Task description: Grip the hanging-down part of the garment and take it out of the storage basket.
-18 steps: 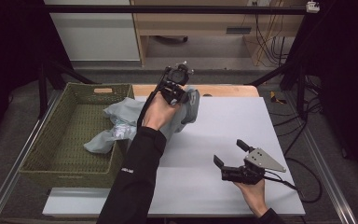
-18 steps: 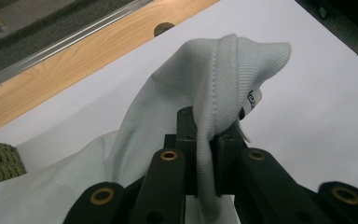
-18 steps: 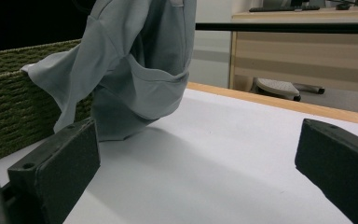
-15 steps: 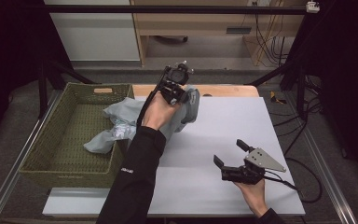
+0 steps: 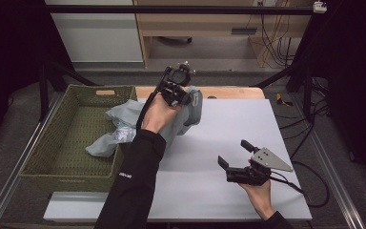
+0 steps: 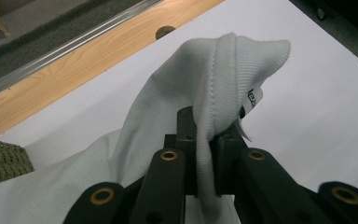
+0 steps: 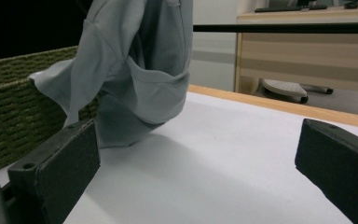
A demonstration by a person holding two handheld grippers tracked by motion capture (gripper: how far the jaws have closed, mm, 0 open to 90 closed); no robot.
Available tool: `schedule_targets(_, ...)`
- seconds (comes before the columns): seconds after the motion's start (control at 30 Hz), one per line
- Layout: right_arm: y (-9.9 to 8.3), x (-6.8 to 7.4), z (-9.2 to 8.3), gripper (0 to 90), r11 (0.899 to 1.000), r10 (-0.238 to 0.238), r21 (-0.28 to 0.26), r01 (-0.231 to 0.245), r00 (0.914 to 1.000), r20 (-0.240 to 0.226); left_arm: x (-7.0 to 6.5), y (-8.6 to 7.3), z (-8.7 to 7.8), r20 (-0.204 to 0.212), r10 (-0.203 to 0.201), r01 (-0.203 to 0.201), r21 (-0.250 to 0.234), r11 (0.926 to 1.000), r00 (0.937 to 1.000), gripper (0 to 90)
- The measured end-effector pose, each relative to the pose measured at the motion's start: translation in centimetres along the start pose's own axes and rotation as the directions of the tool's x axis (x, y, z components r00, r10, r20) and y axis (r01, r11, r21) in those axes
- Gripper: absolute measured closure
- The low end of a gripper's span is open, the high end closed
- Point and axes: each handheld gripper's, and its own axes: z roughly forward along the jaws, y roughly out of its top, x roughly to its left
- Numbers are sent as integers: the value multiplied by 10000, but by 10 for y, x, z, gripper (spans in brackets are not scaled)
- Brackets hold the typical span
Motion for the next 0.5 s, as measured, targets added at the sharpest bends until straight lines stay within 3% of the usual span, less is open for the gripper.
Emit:
schedule_targets(0.13,7,2,10,3,9992,-395,-108,393,9990,-203,0,2,-5,-44,40,-40,-10,10000,10000,829)
schedule_targets(0.17,9,5,12,3,9999,-129,27,129,9997,-205,0,2,-6,-68,69,-69,-23,10000,10000,829)
schedule_targets(0.5,14,17,49,4,9996,-262,118,268,9985,-471,2,1,-14,-140,87,-88,-99,9999,9999,829)
